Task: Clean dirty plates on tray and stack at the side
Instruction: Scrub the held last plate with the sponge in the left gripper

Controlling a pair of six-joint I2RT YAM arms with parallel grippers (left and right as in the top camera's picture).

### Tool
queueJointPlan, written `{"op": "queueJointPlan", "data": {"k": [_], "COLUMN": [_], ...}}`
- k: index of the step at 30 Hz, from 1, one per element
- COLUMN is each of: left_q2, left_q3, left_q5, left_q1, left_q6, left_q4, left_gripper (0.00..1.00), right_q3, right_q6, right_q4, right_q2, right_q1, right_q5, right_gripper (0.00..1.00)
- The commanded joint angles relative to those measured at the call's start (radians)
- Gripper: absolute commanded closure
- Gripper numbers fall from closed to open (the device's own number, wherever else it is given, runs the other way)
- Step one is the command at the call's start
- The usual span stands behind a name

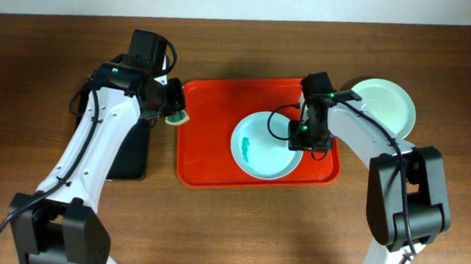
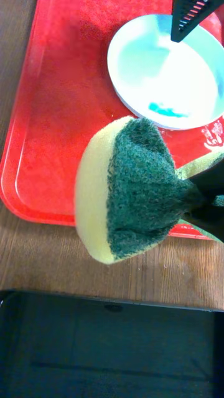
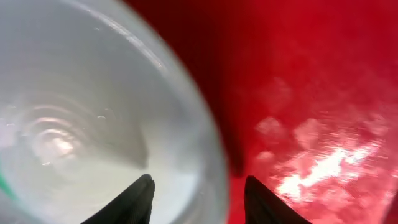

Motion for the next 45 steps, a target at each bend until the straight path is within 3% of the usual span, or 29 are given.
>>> {"op": "queueJointPlan", "data": {"k": [1,3,8,13,24,39,41,45], "left_q2": [0.003,0.003,0.003,0.003,0.039,0.323,0.351,0.353], "left_q3": [-0.007,-0.012,-0.073,-0.133,-0.253,-0.254,-0.254,-0.247], "left_q5": [0.061,0.085,0.102,0.102,0.101,0.216,0.145,-0.138], "left_q1": [0.002,-0.004,-0.059,-0.122,-0.207,-0.208,-0.204,-0.18], "left_q6": [0.02,0.019,0.019,-0.031,-0.116,-0.116,-0.102,-0.097], "left_q4": [0.005,0.006,0.043,0.127,0.383,0.441,0.433,0.351], "left_gripper": [1.0,1.0,1.0,1.0,1.0,1.0,1.0,1.0], "right_q3": [-0.007,-0.01,-0.013,-0.013,-0.013,-0.013,-0.013,-0.013], "right_q6": [0.03,0.077,0.124,0.124,0.169,0.195,0.195,0.195], "right_q4": [0.004,0.014,0.049,0.089,0.217,0.247,0.249,0.248], "right_q2": [0.018,0.023,0.05,0.08,0.093,0.093,0.093,0.093], "right_q1": [-0.003,-0.003,-0.001,0.004,0.124,0.136,0.136,0.136], "right_q5": [0.056,0.055,-0.002,-0.08,-0.114,-0.114,-0.114,-0.114], "right_gripper": [0.64,0.75,0.82,0.96,0.96,0.95,0.96,0.95]}}
